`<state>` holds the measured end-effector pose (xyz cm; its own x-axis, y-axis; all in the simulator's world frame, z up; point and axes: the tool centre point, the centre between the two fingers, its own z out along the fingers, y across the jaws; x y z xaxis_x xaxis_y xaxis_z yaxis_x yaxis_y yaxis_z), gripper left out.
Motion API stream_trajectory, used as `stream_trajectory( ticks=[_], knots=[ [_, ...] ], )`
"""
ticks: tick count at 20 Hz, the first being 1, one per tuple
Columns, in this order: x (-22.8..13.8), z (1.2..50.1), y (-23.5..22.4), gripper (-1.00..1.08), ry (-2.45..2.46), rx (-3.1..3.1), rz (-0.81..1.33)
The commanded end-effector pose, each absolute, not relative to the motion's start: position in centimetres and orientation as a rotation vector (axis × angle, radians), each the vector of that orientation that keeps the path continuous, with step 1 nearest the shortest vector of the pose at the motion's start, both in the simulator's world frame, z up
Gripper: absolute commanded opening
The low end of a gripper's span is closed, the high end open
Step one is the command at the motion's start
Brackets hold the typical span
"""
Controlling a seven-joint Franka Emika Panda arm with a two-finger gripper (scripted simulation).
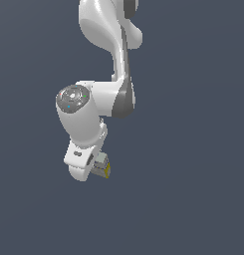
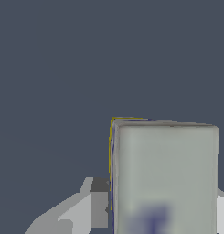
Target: Pick up the object and move it to a goal position.
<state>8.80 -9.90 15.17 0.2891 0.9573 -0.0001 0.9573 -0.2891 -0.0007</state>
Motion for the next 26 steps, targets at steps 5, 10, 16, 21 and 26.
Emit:
stream_trajectory(
  ticks=[5,10,16,21,26],
  knots=[
    [8.3,15.7,-9.3,-1.00,-1.873,-2.522,0.001],
    [7.2,16.7,-8.0,-1.00,-1.873,-2.522,0.001],
    [5.0,18.9,-5.2,-1.00,-1.874,-2.522,0.001],
    [2.2,21.6,-1.8,-1.00,-1.874,-2.523,0.002],
    [-0.9,24.7,2.0,-1.00,-1.875,-2.523,0.003]
  ],
)
